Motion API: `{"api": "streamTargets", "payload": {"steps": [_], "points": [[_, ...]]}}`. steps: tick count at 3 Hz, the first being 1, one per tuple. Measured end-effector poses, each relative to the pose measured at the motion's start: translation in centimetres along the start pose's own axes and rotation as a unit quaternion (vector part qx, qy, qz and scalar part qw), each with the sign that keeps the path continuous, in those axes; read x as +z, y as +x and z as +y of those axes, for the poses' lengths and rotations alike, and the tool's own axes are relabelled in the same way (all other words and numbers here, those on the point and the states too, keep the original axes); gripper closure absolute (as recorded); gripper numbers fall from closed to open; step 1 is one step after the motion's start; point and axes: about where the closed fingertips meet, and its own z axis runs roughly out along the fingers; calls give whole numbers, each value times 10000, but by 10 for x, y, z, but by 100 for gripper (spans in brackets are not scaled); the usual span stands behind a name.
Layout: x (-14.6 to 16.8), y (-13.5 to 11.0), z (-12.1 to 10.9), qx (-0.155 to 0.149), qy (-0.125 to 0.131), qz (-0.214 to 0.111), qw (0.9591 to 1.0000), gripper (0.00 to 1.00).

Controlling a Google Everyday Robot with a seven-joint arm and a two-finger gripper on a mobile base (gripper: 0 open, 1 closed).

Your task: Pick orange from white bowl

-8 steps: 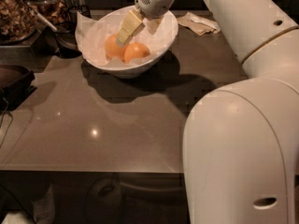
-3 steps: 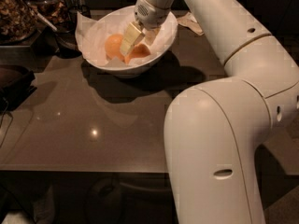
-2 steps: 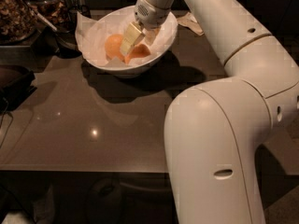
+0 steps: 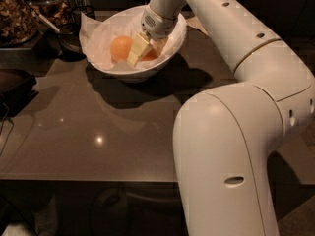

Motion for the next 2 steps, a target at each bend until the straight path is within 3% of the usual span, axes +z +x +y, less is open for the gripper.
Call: {"api": "streamTargets", "payload": {"steps": [2], "points": [[10,4,3,-56,-63,91,9999,73]]}}
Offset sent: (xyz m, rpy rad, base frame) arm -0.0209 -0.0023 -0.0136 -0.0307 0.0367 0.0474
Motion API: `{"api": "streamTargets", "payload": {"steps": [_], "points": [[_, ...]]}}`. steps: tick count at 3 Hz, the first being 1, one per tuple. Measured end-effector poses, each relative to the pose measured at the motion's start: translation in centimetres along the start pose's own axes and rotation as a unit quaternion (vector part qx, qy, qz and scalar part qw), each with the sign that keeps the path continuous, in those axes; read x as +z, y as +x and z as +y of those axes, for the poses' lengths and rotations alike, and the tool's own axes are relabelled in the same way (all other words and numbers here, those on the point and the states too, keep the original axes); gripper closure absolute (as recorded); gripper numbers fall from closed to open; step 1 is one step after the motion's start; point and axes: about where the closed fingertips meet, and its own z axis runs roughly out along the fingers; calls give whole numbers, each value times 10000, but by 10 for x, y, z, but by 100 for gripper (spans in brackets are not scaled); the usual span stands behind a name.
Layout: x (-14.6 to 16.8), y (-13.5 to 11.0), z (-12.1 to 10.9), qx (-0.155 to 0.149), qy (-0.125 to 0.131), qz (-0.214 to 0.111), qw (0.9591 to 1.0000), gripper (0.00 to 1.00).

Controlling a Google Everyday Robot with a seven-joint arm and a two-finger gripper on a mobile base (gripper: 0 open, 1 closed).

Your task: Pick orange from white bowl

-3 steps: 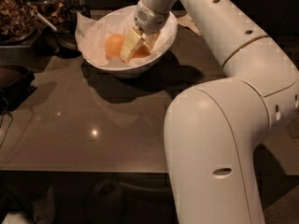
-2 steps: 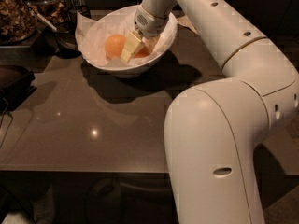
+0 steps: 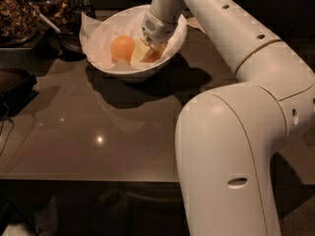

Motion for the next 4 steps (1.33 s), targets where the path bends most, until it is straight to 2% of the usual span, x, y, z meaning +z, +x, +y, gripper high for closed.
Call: {"api": "streamTargets", "payload": {"steps": [1,2,3,4], "points": [[-3,1,4,-138,-29,-180,9997,96],[-13,-6,12,-288,-106,-434,9986,100],[-48,-15,36,-682,-220,-986,9925,100],[-79,-18,67,-1170,-383,-1255,9844,100]]}}
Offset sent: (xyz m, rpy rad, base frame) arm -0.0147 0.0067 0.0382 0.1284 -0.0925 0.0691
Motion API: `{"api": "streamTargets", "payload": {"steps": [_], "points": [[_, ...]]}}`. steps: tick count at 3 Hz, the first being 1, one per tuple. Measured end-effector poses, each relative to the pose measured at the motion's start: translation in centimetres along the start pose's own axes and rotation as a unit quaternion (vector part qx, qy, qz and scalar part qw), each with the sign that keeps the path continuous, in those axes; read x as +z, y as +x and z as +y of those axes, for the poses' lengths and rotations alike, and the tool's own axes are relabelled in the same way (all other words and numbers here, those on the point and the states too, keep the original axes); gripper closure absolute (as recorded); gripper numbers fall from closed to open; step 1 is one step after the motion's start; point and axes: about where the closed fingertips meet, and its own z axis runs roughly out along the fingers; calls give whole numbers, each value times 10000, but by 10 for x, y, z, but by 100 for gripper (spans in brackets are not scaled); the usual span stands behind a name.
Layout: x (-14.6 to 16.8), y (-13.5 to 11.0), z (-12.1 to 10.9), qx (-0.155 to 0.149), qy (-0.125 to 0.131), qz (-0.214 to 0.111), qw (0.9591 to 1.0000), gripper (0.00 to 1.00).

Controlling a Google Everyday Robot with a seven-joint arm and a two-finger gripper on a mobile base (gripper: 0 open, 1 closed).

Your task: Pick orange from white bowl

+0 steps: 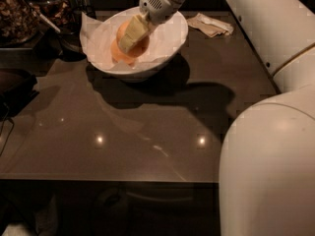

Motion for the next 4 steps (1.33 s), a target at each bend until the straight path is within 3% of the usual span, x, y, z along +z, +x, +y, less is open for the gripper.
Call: {"api": "streamTargets", "payload": {"steps": [1,2,4], "points": [[-21,-8,25,-495,-78,-161,9986,100],[-16,-10,22,-482,-107,-166,9986,100],[-46,14,60,40,147,-521,9985,100]]}}
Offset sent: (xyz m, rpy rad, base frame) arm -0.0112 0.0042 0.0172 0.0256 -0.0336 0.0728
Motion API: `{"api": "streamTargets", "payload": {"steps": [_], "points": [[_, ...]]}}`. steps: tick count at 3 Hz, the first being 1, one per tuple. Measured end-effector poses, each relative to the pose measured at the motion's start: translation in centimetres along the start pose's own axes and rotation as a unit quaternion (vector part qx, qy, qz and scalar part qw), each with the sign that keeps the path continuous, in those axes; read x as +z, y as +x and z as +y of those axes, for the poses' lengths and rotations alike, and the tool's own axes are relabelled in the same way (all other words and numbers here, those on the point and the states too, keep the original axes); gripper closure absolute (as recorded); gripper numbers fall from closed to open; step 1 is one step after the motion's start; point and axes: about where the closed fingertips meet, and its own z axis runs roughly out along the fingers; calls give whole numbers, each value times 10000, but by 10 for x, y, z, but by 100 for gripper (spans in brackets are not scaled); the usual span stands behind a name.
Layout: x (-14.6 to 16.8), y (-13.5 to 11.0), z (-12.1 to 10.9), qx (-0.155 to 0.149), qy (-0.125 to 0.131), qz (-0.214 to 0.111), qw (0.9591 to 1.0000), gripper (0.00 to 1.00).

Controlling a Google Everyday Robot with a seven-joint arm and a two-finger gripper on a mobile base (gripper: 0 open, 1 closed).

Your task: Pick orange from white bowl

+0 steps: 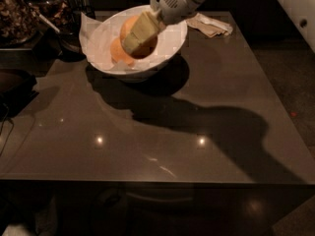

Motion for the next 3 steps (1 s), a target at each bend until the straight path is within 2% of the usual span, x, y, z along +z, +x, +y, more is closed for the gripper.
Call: {"api": "streamTargets", "payload": {"steps": [1,2,3], "points": [[-15,26,20,346,231,-273,9988,100],[-23,54,40,656,434,-424,9960,100],[-31,73,59,851,613,-507,9932,100]]}}
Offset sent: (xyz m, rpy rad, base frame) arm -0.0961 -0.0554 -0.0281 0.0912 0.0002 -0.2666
